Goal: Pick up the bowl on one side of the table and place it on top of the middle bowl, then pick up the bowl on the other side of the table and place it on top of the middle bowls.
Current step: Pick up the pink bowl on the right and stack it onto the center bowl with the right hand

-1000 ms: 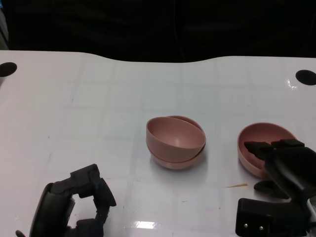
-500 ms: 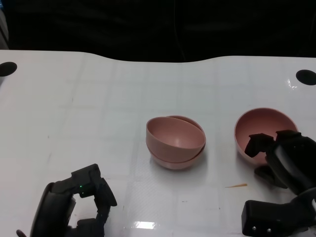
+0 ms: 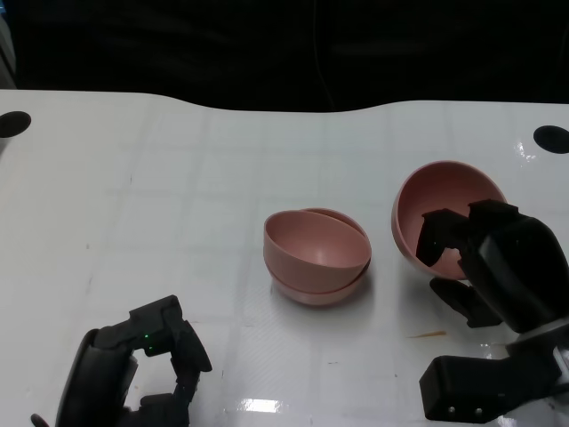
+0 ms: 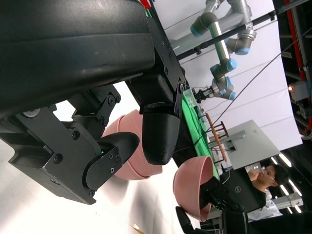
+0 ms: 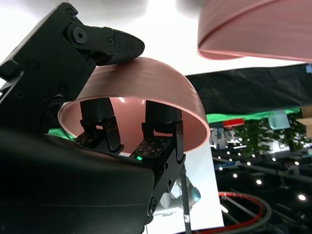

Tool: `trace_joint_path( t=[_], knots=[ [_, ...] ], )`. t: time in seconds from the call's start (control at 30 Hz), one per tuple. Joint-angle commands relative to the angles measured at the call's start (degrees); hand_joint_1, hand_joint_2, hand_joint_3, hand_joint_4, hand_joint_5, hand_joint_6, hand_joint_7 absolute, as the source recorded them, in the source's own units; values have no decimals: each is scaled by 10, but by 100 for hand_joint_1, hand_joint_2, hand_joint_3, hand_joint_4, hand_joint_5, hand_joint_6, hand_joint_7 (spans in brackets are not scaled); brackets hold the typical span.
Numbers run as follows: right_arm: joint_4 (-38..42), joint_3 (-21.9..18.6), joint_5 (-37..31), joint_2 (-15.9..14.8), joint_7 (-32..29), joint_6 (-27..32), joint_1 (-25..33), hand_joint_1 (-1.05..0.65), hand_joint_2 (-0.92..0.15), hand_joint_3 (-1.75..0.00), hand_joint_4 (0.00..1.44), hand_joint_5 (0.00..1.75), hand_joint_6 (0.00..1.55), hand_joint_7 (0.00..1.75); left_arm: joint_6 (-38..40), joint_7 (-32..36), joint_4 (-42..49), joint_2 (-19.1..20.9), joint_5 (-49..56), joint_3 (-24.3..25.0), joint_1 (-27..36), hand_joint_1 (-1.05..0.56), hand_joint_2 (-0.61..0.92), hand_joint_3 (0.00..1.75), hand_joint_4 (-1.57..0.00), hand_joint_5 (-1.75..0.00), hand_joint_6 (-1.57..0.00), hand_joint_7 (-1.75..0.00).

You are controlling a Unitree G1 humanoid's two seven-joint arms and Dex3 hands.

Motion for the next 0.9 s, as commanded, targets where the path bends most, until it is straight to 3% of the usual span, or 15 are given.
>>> trace_joint_path(
  t=[0.03,0.13,0.3,0.5,0.7,0.9],
  knots=[
    [-27,-5,20,2,-9,-32,-30,-16,-29,-135,99,175,83,158,0,-5,-5,3,-3,2,2,-6,46,127,-91,-174,-83,-150],
    [-28,-4,30,12,-1,-49,-44,-15,-24,-143,102,175,88,153,-3,-6,-2,3,-3,2,1,-5,47,125,-91,-174,-83,-150],
    [-16,1,77,40,52,-66,-77,-16,-25,-135,101,175,77,172,-10,0,4,2,9,5,-2,-5,46,127,-91,-174,-83,-149],
    [10,5,97,57,100,-79,-109,-11,-25,-137,100,175,74,175,-14,2,6,1,14,6,-3,-5,44,129,-91,-174,-85,-149],
    [28,13,126,59,160,-107,-121,-7,-27,-138,99,175,75,174,-13,2,3,0,17,7,1,-5,43,130,-91,-174,-85,-149],
    [58,14,142,58,195,-139,-130,-9,-32,-137,96,175,82,158,-17,3,4,0,19,7,2,-4,44,128,-90,-175,-85,-149]
  ],
)
